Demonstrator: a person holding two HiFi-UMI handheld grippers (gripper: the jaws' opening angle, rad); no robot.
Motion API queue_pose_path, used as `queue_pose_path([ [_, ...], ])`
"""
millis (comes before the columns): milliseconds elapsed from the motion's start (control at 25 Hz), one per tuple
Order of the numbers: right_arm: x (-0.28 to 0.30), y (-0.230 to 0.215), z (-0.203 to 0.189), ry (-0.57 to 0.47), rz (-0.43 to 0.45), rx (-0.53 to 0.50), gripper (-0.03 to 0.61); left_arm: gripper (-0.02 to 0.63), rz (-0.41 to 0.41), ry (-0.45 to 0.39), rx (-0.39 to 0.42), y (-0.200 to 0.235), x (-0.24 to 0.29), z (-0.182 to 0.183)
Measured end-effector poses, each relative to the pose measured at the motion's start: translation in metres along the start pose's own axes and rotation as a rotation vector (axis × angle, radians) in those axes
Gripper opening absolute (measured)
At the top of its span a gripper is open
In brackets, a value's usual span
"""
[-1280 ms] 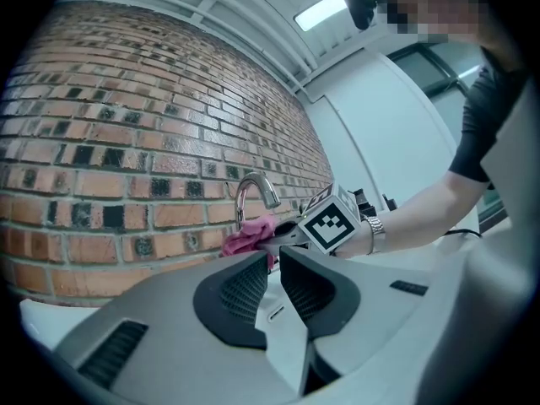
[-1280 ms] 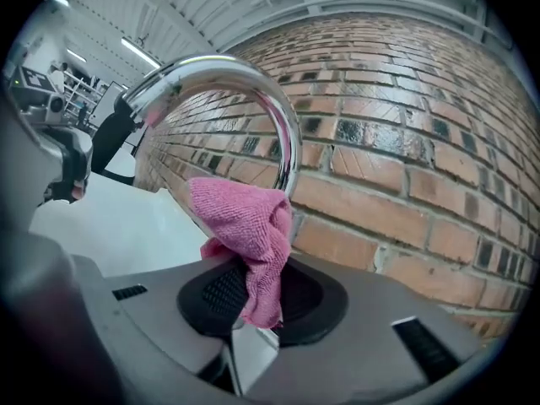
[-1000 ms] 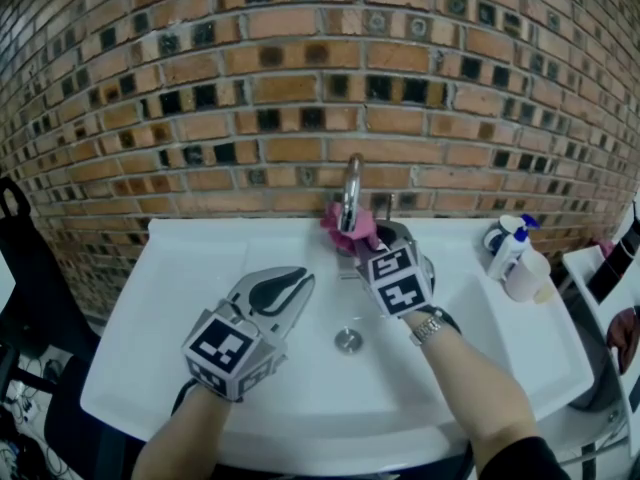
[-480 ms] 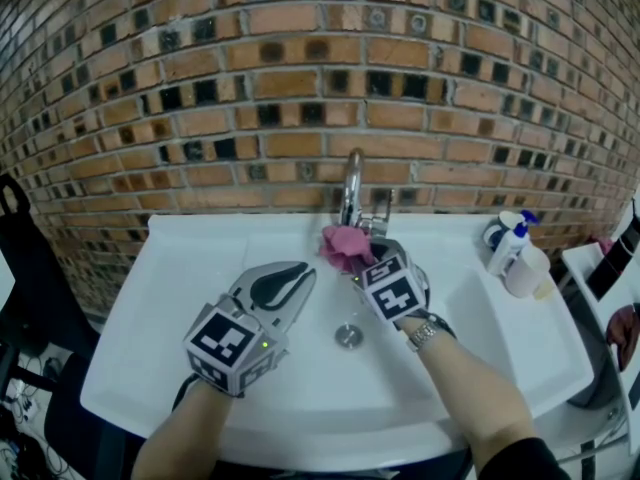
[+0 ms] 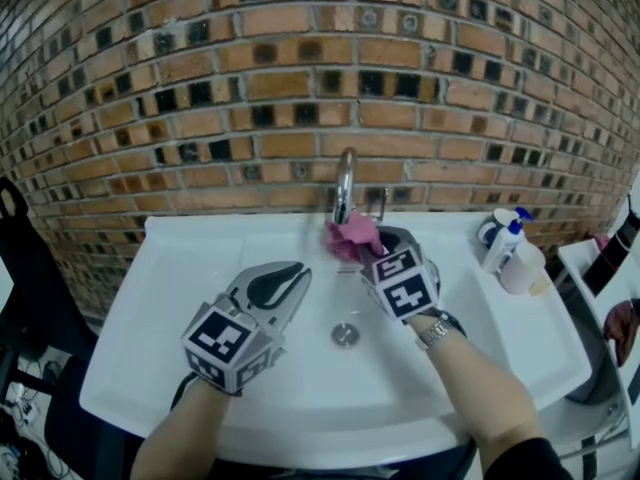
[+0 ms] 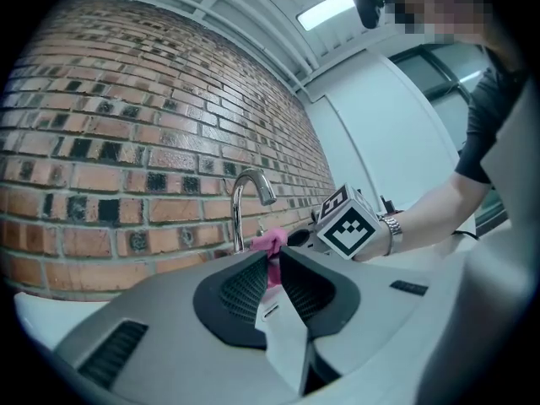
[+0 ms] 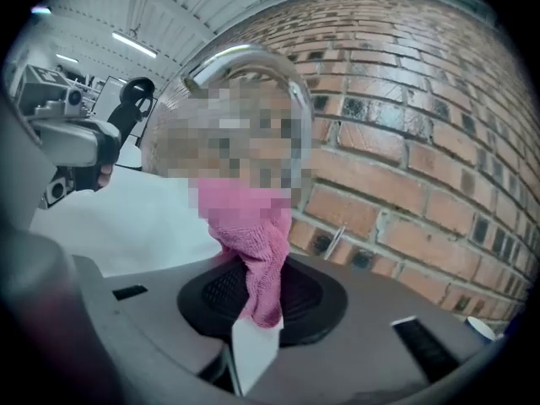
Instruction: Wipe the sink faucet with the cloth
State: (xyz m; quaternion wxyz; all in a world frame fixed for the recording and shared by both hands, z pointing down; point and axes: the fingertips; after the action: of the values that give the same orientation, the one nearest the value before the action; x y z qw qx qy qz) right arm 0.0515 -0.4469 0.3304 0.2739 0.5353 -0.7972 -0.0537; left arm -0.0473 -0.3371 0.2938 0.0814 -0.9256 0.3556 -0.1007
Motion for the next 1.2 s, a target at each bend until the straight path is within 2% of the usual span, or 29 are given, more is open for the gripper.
queue_pose_path([
  [200, 0.0, -0.022, 0.002, -0.014, -0.081, 0.035, 0.078, 0.054, -0.004, 0.018, -0.038, -0.002, -0.002, 0.0],
  [560, 0.002, -0.048, -0.016, 0.031, -0.15, 0.058, 0.078, 0.054, -0.006, 0.016, -0.037, -0.003, -0.002, 0.0],
  [720, 0.0, -0.068, -0.027, 0.049, -0.18, 0.109, 0.077, 0.054, -0.005, 0.021, -0.034, -0.003, -0.002, -0.001],
  [920, 0.01, -0.085, -0.034, 0.066, -0.184, 0.175, 0.078, 0.054, 0.002, 0.025, -0.044, 0.0, -0.001, -0.004],
  [1200, 0.023, -0.096, -0.018, 0.046, -0.186, 0.194, 0.077, 0.054, 0.007, 0.033, -0.045, 0.001, 0.001, -0.004],
])
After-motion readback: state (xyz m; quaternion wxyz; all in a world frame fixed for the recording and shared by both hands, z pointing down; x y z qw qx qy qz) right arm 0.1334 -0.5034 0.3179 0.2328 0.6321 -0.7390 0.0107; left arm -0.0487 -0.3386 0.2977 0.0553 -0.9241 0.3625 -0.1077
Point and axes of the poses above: the fingertips, and each gripper's own axes: x forward along the fingers, y to its left, z out of its top, and after that the axes turned 8 degrees about y, right-handed
